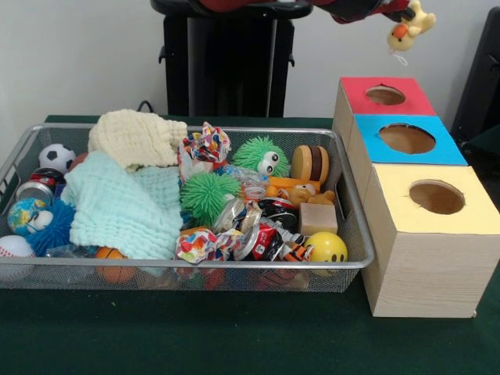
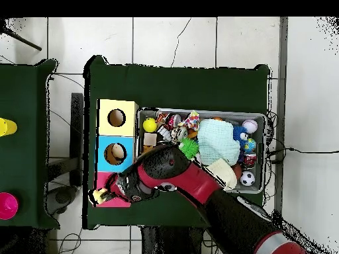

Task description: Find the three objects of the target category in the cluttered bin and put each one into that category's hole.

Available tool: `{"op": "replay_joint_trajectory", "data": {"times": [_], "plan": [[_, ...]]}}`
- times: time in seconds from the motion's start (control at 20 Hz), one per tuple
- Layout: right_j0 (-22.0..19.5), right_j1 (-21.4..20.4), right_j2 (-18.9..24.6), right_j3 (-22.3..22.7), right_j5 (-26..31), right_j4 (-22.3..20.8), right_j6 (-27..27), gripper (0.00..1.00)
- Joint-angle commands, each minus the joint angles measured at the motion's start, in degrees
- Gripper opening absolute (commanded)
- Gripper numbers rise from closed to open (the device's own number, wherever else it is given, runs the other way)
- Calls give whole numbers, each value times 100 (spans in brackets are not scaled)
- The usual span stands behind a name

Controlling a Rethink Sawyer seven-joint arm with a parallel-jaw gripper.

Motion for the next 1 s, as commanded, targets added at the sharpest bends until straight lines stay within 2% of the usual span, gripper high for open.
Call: {"op": "replay_joint_trajectory", "data": {"times": [0.05,0.5,1.0], "plan": [[-122,416,138,-509,-372,-466,-506,0],[-219,666,88,-566,-736,-794,-383,0],[-282,809,312,-648,-904,-815,-396,0]]}}
